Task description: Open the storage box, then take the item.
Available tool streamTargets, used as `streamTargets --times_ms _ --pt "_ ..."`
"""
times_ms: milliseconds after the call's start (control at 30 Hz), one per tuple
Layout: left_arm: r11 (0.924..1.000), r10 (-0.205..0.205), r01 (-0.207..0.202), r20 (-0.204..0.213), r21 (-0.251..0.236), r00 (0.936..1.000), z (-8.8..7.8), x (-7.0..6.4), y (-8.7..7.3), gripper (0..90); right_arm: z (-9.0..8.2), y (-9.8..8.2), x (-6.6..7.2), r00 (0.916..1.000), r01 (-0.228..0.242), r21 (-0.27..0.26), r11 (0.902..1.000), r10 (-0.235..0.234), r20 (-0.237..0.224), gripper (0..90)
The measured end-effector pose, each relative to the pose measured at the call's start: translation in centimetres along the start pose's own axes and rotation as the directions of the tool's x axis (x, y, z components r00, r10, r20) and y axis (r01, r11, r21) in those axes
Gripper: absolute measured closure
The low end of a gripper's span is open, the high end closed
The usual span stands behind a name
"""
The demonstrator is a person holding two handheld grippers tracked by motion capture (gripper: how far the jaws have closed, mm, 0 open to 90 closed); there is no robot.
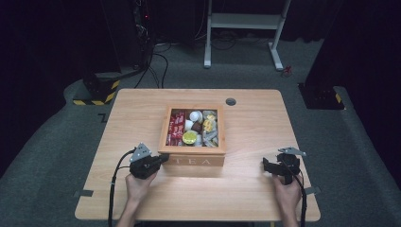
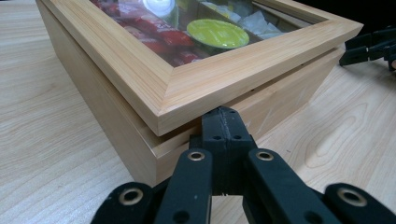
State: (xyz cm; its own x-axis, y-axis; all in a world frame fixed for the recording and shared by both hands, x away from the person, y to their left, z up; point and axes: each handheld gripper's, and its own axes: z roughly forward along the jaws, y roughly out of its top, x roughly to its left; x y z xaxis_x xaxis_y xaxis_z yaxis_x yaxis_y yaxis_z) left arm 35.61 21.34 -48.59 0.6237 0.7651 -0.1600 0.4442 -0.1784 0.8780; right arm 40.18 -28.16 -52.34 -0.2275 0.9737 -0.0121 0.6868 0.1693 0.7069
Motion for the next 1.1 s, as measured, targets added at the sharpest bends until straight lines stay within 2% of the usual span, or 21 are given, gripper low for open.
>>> streamTargets --times_ms 333,433,700,867,1000,1100 --pt "0.9997 0.022 -0.022 -0.005 -0.008 0.9997 -0.4 -0.1 1.0 90.0 0.0 0.0 0.0 1.0 0.0 0.0 1.0 0.0 0.0 14.3" --pt "0.9997 0.012 -0.012 0.002 -0.021 0.9999 -0.5 0.0 1.3 90.0 0.0 0.0 0.0 1.0 0.0 0.0 1.0 0.0 0.0 14.3" --pt "0.9994 0.018 -0.018 0.001 -0.028 0.9998 -0.5 -0.1 1.9 90.0 0.0 0.0 0.0 1.0 0.0 0.0 1.0 0.0 0.0 14.3" --pt "0.9987 0.051 -0.051 -0.011 -0.006 0.9986 -0.1 -0.3 2.2 90.0 0.0 0.0 0.0 1.0 -0.001 0.0 1.0 0.001 0.0 14.4" --pt "0.9991 0.035 -0.035 0.003 -0.025 0.9994 -0.2 -0.2 2.4 90.0 0.0 0.0 0.0 1.0 -0.001 0.0 1.0 0.001 0.001 14.4" --pt "0.9984 0.045 -0.045 -0.008 -0.036 0.999 -0.3 -0.3 2.8 90.0 0.0 0.0 0.0 1.0 0.0 0.0 1.0 0.0 0.001 14.4"
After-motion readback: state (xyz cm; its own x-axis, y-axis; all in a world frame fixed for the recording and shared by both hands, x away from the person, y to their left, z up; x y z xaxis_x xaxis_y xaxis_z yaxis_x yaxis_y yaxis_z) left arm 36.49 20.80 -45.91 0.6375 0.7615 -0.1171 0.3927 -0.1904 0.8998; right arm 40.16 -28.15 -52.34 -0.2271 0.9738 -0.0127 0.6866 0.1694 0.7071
